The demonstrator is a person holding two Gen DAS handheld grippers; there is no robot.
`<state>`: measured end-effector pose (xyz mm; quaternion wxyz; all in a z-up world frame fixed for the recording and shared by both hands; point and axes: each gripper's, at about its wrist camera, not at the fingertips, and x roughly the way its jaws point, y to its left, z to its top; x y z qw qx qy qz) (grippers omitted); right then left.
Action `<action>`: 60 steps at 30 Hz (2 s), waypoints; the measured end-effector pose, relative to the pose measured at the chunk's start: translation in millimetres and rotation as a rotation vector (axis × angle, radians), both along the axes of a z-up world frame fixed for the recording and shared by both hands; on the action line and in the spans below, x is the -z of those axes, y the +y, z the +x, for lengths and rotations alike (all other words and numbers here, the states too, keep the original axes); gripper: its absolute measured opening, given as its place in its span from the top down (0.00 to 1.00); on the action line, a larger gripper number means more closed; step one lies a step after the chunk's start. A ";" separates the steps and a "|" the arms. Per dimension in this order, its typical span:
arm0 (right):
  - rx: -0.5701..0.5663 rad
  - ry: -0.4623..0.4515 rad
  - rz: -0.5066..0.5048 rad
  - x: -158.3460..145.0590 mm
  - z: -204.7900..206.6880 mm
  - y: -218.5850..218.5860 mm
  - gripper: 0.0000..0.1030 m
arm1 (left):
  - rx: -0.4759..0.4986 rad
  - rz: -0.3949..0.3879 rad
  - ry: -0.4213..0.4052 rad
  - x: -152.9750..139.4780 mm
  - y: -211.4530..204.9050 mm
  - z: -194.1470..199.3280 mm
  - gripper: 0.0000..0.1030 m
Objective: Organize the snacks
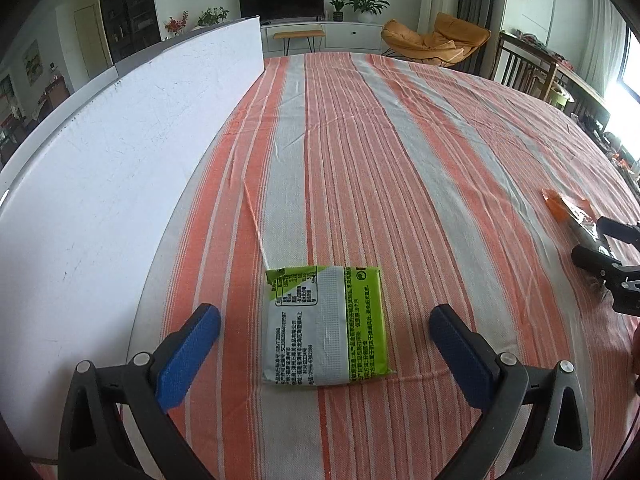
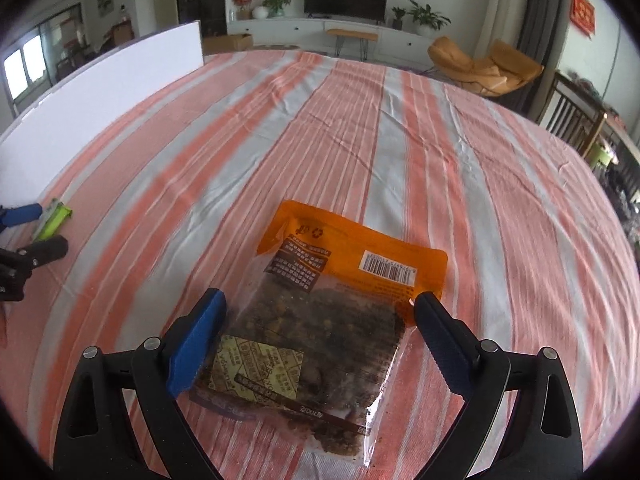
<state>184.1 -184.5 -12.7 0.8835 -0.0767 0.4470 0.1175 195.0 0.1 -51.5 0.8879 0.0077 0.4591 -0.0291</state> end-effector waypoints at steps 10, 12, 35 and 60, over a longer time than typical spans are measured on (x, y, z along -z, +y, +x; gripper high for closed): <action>-0.097 0.050 0.218 -25.2 -3.4 -27.5 0.07 | 0.083 0.020 0.197 -3.7 2.6 6.3 0.00; -0.094 0.043 0.234 -44.9 1.7 -35.1 0.07 | 0.091 0.020 0.188 -4.1 -1.2 6.4 0.04; 0.079 0.397 0.095 -12.4 19.8 -22.6 0.27 | 0.103 -0.264 -0.031 -68.0 20.7 -37.1 0.53; -0.441 0.227 0.366 -156.4 46.4 338.1 0.16 | -0.366 -0.118 -0.095 -125.1 269.7 -23.9 0.13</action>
